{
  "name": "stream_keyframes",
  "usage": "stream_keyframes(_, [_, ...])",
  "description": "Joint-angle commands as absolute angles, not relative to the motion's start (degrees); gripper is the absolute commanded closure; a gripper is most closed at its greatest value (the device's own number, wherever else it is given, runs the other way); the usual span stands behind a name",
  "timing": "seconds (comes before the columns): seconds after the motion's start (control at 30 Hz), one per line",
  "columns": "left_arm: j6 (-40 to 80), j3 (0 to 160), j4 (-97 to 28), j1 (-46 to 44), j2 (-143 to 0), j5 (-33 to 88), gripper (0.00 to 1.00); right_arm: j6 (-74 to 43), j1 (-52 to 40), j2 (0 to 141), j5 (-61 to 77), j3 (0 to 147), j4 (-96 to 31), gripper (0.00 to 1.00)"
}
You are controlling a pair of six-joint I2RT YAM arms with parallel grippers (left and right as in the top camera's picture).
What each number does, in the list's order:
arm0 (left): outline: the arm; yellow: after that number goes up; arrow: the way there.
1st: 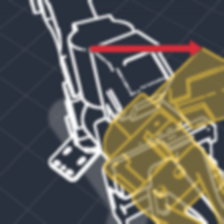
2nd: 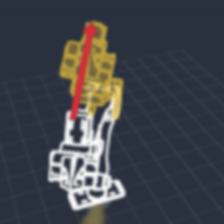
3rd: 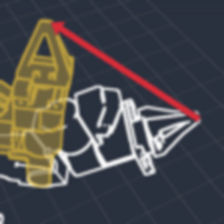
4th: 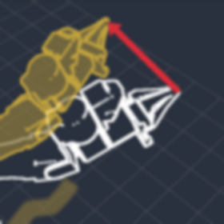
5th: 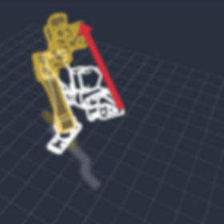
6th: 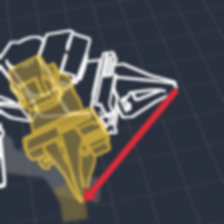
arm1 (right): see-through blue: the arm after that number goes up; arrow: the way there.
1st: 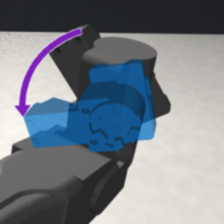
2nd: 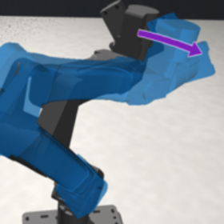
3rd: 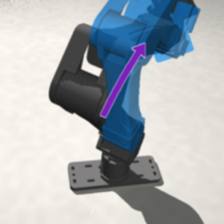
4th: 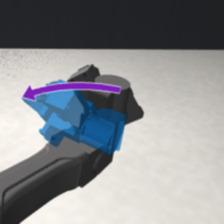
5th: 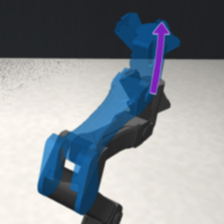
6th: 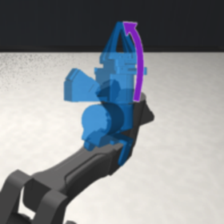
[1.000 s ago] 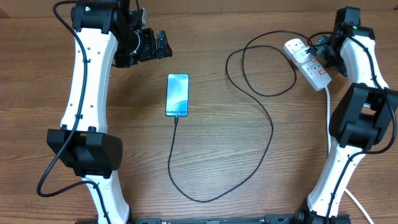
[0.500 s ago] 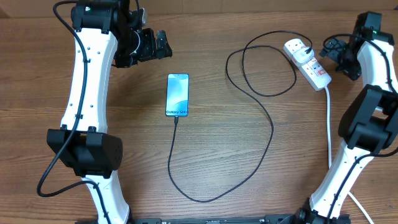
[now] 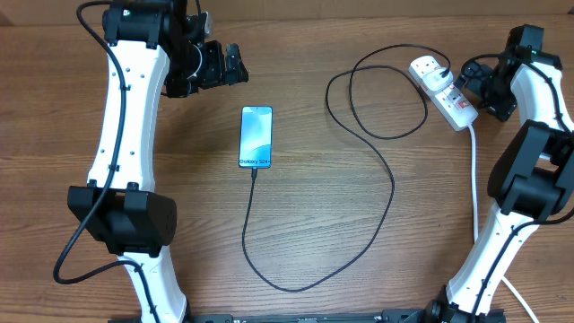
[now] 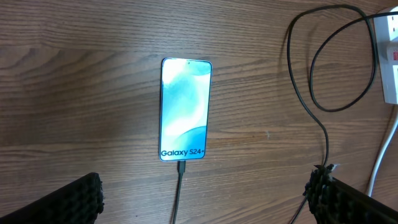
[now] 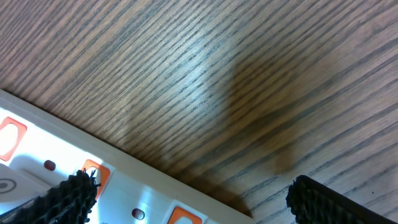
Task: Plug charger to phone and switch on socket
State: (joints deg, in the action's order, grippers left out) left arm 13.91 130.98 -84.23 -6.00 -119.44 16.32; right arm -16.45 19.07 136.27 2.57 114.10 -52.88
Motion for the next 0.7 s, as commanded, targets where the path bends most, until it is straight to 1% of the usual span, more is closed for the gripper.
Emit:
stream_keyframes(0.0, [14.37,131.63,-84.14,-6.37,-119.68,16.91,0.0,-16.64,19.03,136.7,2.7,113.6,-52.1,0.0])
stream_keyframes(0.67, [14.35,131.63,-84.14,-6.39,-119.68,16.91,0.0,-16.64,18.02,136.75,2.46,113.06,-51.46,0.0])
